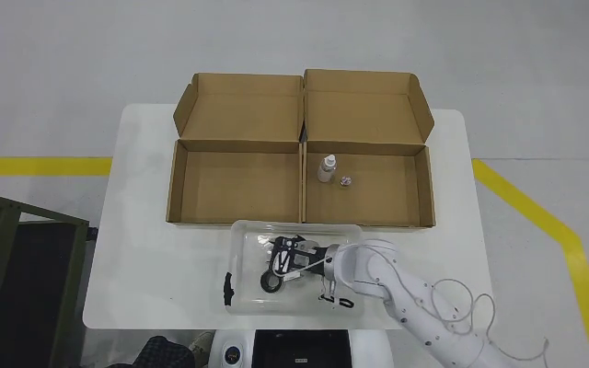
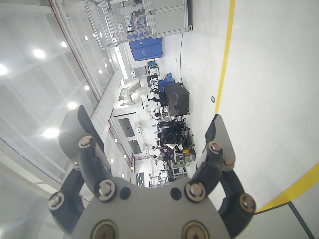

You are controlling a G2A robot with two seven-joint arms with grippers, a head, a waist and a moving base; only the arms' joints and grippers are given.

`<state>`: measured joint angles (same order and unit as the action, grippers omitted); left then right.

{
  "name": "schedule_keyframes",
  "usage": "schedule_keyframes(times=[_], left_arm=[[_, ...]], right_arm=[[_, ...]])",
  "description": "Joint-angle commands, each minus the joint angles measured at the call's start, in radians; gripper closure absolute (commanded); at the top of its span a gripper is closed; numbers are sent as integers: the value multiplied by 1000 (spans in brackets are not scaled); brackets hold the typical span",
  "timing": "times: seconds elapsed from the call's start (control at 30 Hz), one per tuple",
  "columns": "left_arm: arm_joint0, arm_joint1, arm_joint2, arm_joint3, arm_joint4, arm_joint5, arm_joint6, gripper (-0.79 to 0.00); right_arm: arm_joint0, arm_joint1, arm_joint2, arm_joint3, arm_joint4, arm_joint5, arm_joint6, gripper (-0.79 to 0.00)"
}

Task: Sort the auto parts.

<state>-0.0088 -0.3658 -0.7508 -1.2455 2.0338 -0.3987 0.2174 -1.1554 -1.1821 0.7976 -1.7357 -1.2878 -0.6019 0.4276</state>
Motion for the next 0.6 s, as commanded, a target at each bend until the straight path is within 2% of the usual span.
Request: schedule_keyframes(times=[0.0, 0.23, 0.57], left_arm=[[0, 0, 0, 0, 0, 0, 0, -785], [0, 0, 0, 0, 0, 0, 0, -785], [0, 0, 0, 0, 0, 0, 0, -785]], right_arm=[[-15, 5, 19, -25, 7, -6, -12, 0], [-58, 19, 75, -67, 93, -61, -64, 0], [-150, 48, 212, -146, 240, -110, -152, 0]])
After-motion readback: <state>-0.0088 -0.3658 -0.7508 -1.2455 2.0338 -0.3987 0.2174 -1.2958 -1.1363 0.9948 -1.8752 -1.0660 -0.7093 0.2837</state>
